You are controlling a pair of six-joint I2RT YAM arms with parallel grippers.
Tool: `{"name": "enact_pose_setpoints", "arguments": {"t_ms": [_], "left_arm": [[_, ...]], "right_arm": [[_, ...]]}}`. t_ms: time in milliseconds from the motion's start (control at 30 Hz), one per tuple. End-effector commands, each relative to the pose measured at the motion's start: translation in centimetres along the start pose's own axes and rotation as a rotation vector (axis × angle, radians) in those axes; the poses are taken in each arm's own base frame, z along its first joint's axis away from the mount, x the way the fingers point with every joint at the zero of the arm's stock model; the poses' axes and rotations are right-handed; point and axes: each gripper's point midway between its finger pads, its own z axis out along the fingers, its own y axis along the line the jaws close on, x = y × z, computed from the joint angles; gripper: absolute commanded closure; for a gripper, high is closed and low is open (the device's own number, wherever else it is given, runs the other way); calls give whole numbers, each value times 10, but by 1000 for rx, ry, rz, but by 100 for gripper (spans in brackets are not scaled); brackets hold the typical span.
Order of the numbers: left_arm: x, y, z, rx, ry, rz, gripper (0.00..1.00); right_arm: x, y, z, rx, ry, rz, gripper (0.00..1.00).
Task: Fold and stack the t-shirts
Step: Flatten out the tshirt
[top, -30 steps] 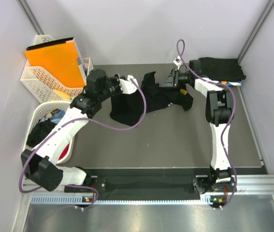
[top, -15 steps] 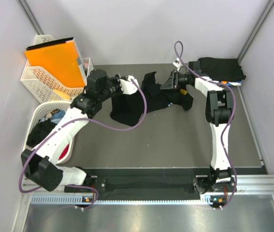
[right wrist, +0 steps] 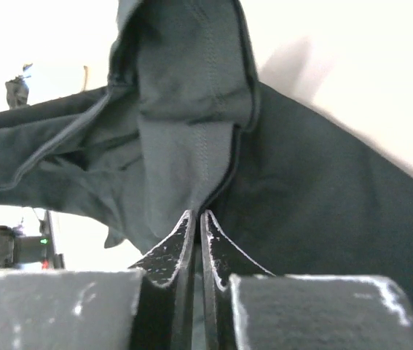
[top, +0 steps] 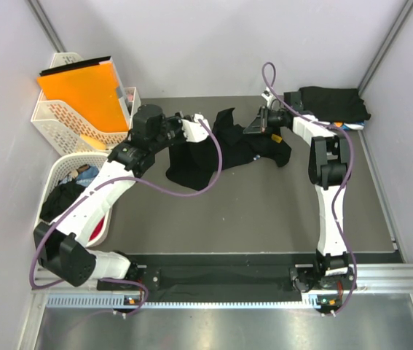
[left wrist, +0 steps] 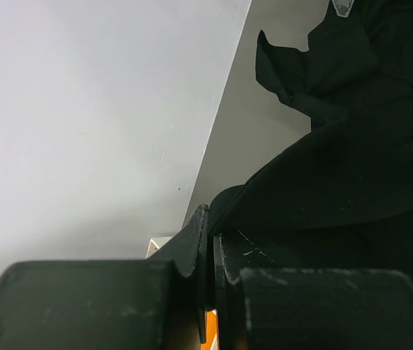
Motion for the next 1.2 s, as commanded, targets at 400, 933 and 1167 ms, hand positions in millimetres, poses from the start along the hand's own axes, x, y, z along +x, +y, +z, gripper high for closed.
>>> {"name": "enact_pose_setpoints", "arguments": {"t_ms": [400,933,1167], "left_arm": [[22,72,-2,-262,86,31,100],[-56,218,-58,-656,-34,462,100],[-112,260,-113,-816,-121,669,100]], "right_arm": [[-113,48,-153,748,42,-872,100],[-211,244,-379,1550,-197,-1501,100],[-209,355,-452,1814,-483,-1621,100]]}}
